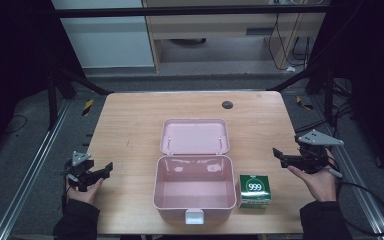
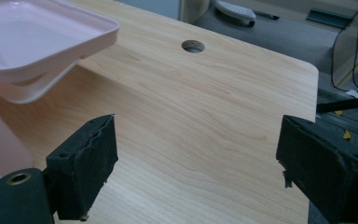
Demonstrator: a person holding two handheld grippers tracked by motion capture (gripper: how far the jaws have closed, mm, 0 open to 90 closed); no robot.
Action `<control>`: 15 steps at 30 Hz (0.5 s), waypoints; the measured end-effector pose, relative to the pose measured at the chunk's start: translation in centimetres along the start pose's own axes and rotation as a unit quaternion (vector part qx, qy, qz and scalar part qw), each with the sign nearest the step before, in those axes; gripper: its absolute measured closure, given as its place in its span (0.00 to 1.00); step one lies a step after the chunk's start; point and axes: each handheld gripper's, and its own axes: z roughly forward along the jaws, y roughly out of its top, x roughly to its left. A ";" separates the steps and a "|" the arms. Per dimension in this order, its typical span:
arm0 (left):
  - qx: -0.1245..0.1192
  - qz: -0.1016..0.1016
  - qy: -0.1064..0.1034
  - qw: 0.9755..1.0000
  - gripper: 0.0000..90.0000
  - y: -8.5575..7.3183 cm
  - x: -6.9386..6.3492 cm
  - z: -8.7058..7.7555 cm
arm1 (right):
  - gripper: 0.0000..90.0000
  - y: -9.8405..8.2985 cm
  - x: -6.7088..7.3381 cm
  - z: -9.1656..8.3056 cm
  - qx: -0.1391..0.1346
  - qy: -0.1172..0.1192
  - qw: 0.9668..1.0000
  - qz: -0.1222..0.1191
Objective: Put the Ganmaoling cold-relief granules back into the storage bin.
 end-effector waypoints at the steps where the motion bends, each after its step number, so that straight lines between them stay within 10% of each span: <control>1: 0.000 0.000 0.000 1.000 0.27 0.0 0.0 0.0 | 0.14 0.2 0.1 -0.1 0.003 0.003 1.000 -0.007; 15: 0.004 0.002 0.001 1.000 0.27 0.0 0.1 0.1 | 0.10 2.6 2.3 -0.1 0.074 0.066 0.990 -0.103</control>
